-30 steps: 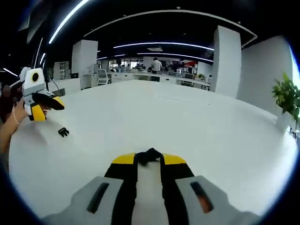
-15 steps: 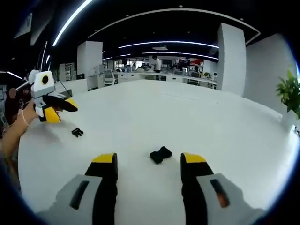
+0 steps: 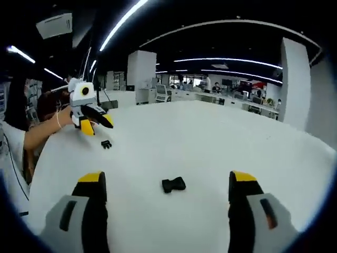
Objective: Snap the two parts of the plastic buckle together until the buckle closes and remains connected.
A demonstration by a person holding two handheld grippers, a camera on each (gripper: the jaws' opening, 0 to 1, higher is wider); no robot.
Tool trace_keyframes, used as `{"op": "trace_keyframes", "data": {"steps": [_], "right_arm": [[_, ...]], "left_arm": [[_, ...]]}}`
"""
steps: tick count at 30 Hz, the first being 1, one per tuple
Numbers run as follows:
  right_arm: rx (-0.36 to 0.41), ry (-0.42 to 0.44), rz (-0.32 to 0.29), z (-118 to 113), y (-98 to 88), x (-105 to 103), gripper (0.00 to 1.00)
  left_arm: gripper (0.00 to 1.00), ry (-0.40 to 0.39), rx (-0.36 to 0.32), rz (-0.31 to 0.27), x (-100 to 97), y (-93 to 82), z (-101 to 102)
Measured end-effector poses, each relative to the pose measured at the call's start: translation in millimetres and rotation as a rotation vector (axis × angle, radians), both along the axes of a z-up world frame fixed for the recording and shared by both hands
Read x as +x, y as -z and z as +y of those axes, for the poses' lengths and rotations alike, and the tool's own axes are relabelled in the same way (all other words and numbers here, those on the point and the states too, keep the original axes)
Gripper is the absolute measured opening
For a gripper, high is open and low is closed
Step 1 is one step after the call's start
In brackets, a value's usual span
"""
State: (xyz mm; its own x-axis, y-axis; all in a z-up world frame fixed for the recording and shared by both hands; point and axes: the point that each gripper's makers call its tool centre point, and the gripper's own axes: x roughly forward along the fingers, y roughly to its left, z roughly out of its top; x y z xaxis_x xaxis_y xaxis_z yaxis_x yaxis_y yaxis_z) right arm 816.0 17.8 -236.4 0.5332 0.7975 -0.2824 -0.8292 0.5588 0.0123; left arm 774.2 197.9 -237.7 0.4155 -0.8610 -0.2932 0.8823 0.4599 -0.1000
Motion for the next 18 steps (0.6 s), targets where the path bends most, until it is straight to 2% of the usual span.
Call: {"op": "trace_keyframes", "data": {"steps": [2,6,10,14,18], "right_arm": [[0.046,-0.018,0.025,-8.2,-0.4,6.1,0.99],[0.010,-0.068,-0.024,-20.0,-0.3,13.7,1.00],[-0.007,-0.208,-0.098,-15.1,-6.9,6.1,0.99],[-0.020,-0.346,-0.167,-8.1,-11.1,1.0,0.91],[-0.016,-0.379,-0.120,-5.9,-5.1,10.4,0.87]], "left_arm": [[0.32,0.000,0.002,0.000,0.3,0.2,0.2],[0.32,-0.002,0.000,0.003,0.2,0.3,0.0],[0.33,0.002,0.008,0.005,-0.4,2.1,-1.5],[0.33,0.003,0.019,0.006,-0.4,4.4,-1.8],[0.33,0.001,0.011,0.007,-0.1,3.2,-0.9]]}}
